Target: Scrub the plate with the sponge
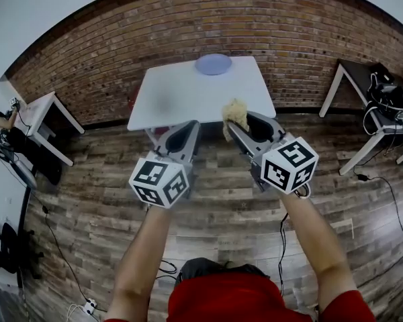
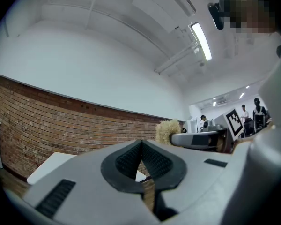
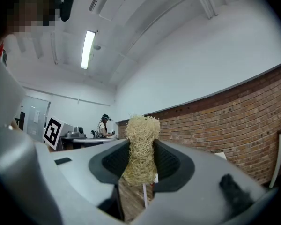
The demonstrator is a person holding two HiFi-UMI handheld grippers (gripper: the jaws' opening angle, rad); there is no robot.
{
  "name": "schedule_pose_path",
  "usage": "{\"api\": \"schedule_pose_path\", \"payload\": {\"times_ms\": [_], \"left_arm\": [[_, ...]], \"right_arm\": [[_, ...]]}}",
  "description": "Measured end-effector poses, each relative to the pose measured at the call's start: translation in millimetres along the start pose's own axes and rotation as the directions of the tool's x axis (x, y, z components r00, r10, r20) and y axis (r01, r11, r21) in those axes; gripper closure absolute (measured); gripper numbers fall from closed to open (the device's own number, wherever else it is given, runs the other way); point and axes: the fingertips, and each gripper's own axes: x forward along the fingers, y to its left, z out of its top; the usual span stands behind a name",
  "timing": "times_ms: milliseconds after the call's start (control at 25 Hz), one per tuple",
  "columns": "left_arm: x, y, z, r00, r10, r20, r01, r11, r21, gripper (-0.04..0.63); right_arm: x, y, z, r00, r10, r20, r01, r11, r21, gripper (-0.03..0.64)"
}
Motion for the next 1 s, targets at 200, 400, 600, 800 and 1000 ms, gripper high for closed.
{"api": "schedule_pose_path", "payload": {"times_ms": [200,400,600,800,1000], "left_arm": [[5,1,-5,1.0,0.016,-0.006,-0.016,1.0,0.001,0.583],[17,19,-4,1.0,0.023,-0.001,-0.023,1.0,0.007,0.583],[40,46,-9,1.0,0.014,0.012,-0.014,1.0,0.005,0.583],[72,88,-10,1.0,0.006,0.023,-0.006,1.0,0.008,0.583],[107,137,-12,1.0,-0.008,0.02,0.007,1.0,0.014,0.583]], "right_arm": [[2,-11,-5,1.0,0.004,-0.006,-0.004,1.0,0.018,0.463],[18,-22,-6,1.0,0.003,-0.005,-0.003,1.0,0.014,0.463],[45,-40,-12,1.0,-0.01,-0.015,0.01,1.0,-0.003,0.463],[87,-68,-15,0.999,-0.032,-0.028,0.032,0.999,-0.014,0.463],[136,-98,-17,0.998,-0.059,-0.038,0.058,0.998,-0.019,0.463]]}}
